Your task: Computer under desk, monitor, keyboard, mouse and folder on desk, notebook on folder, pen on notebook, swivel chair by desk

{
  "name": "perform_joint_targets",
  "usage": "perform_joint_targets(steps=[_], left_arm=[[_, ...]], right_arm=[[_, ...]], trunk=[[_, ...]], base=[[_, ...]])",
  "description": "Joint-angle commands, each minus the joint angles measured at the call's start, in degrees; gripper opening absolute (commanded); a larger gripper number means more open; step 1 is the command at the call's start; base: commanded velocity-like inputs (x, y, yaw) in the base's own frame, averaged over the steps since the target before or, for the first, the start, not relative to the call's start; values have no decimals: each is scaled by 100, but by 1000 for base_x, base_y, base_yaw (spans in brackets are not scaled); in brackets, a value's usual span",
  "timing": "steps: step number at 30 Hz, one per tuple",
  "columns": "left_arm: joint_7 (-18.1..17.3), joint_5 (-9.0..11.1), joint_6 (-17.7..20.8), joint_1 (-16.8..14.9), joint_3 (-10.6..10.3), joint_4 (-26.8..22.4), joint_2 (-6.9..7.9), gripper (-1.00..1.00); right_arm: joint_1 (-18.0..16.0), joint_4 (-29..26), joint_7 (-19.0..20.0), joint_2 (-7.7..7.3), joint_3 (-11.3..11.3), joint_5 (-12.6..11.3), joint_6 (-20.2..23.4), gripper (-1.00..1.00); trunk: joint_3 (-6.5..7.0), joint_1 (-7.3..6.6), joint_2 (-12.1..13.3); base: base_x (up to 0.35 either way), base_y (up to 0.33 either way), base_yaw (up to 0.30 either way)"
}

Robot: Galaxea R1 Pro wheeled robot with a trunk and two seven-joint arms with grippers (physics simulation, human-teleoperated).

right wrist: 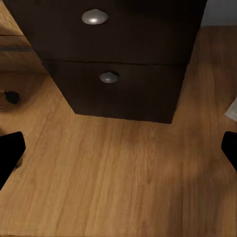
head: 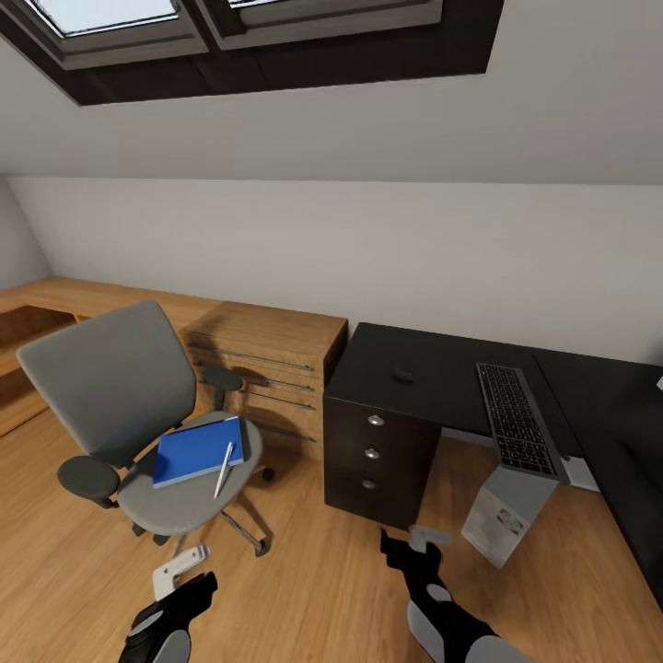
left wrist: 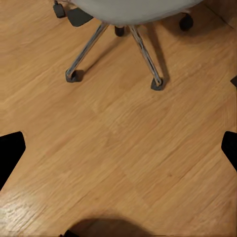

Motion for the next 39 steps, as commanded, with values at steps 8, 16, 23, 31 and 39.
perform_joint_targets(steps=[8, 16, 23, 31, 39], left_arm=[[61, 4, 40, -7, -344, -345, -16, 100], [71, -11, 791, -101, -563, -855, -500, 100], [54, -5, 824, -128, -495, -882, -540, 100], [81, -13, 816, -130, -454, -865, -469, 100], [94, -13, 805, -131, -485, -865, -433, 100]], right_arm=[[-34, -2081, -844, 56, 218, 344, 2273, 100], [-2286, -1724, -1211, 62, 1, 247, 4554, 100], [-2450, -1223, -1185, 69, -7, 238, 4180, 100], [-2450, -1100, -1144, 49, -3, 244, 4142, 100], [-2448, -893, -1133, 42, -3, 260, 4104, 100]], trunk=[[-6, 0, -4], [-6, 0, -4], [-6, 0, -4], [-6, 0, -4], [-6, 0, -4]], base=[[1, 0, 0], [228, 0, 0], [319, 0, 0], [321, 0, 0], [321, 0, 0]])
